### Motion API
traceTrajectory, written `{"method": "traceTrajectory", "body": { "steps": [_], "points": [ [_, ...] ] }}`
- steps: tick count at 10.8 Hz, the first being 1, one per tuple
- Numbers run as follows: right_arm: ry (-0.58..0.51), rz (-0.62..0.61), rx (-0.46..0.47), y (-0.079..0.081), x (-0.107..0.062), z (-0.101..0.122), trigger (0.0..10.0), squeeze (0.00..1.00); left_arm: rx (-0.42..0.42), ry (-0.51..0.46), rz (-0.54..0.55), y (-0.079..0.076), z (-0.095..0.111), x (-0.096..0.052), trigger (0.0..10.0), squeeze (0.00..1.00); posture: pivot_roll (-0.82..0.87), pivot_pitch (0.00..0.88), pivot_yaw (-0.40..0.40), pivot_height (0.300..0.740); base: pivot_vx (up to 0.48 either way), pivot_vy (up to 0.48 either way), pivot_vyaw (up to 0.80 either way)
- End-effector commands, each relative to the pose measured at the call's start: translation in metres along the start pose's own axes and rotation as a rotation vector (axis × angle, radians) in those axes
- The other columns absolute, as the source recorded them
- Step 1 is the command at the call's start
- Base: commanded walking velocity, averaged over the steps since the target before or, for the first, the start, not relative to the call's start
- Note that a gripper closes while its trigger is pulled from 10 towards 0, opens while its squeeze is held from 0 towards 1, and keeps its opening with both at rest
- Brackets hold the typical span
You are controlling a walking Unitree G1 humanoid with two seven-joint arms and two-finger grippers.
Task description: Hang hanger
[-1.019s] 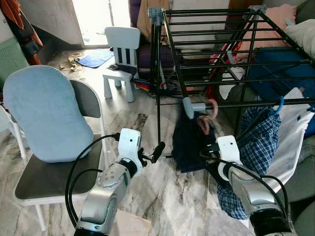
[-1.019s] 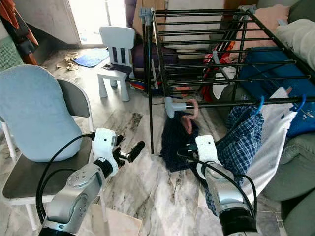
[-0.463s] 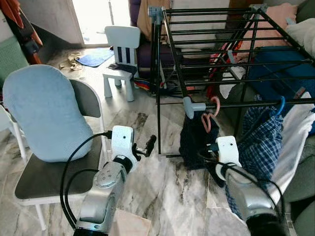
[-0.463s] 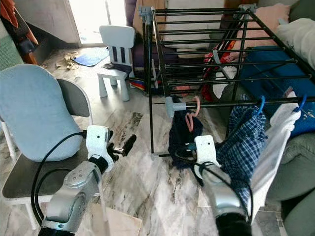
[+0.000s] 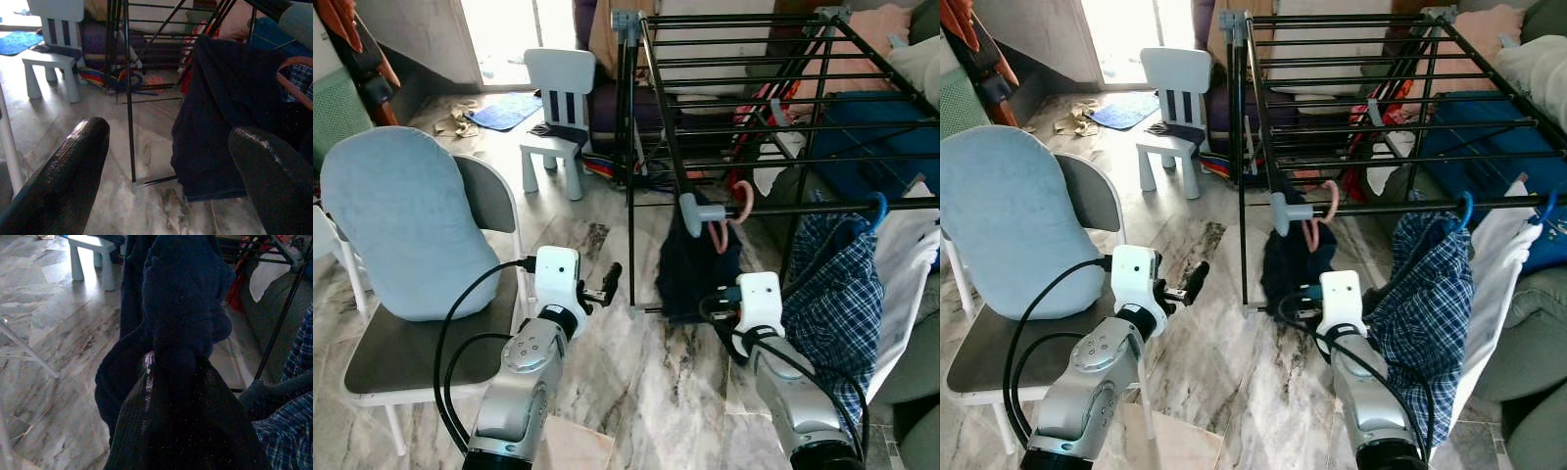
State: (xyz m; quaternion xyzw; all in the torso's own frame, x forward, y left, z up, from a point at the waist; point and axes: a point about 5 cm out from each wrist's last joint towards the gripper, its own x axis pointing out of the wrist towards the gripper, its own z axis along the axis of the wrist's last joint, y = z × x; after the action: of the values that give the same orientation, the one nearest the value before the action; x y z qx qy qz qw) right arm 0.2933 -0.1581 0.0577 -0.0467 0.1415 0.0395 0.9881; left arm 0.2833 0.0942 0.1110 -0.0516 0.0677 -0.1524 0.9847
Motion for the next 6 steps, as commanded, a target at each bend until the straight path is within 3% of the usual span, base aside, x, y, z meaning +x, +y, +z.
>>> {"method": "traceTrajectory", "body": {
  "steps": [1, 6],
  "points": [
    [-0.099, -0.001, -0.013, 0.0013, 0.0022, 0.0179, 10.0, 0.00, 0.021, -0.001, -0.001, -0.0015, 0.0000, 0.0021, 10.0, 0.00, -0.07, 0.000, 0.002, 0.740, 0.000, 0.000, 0.00],
    [-0.090, 0.001, -0.034, -0.0050, 0.0003, 0.0124, 10.0, 0.00, 0.033, -0.001, 0.000, -0.0009, -0.0019, 0.0021, 10.0, 0.00, -0.07, 0.000, -0.007, 0.740, 0.000, 0.000, 0.00]
  ]
}}
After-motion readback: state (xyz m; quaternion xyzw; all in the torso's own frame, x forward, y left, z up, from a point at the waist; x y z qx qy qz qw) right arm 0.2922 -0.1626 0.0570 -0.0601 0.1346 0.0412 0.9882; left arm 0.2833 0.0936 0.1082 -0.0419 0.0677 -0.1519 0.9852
